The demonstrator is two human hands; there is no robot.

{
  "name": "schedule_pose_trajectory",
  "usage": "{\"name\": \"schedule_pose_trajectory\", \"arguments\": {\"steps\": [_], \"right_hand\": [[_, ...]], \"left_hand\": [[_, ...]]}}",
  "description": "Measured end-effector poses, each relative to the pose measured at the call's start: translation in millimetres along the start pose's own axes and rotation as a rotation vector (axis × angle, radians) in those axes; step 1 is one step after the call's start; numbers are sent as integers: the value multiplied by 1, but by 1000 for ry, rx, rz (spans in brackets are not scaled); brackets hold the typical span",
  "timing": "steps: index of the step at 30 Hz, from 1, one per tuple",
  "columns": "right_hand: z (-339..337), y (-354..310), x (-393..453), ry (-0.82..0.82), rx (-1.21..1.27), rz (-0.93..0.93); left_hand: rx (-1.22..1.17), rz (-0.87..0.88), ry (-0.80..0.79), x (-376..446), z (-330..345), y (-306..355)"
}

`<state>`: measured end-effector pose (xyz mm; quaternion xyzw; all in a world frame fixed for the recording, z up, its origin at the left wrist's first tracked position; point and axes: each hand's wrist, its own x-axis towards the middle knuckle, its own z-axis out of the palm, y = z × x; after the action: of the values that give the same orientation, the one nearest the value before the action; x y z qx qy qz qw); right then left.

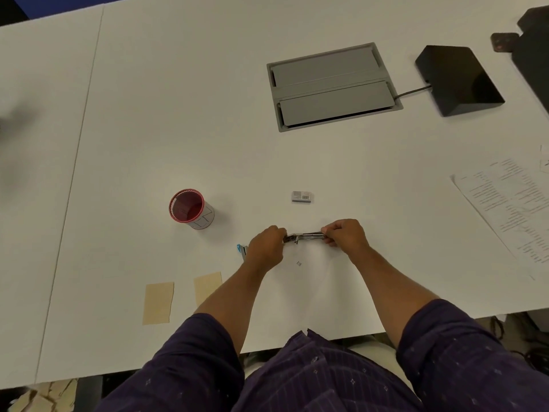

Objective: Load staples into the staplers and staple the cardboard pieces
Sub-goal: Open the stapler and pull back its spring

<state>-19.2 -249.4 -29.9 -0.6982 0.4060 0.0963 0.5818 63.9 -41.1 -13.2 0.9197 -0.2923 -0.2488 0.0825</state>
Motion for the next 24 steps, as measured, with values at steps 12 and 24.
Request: {"name": "schedule_pose_trajectory", "arguments": {"steps": [12, 24], "right_hand": [[0, 1, -7, 64, -241, -175], [4, 4, -10, 96, -637, -287]], "left_hand": [[218, 41, 142, 3, 6, 1], [-1, -56, 261, -8, 11, 6]]}}
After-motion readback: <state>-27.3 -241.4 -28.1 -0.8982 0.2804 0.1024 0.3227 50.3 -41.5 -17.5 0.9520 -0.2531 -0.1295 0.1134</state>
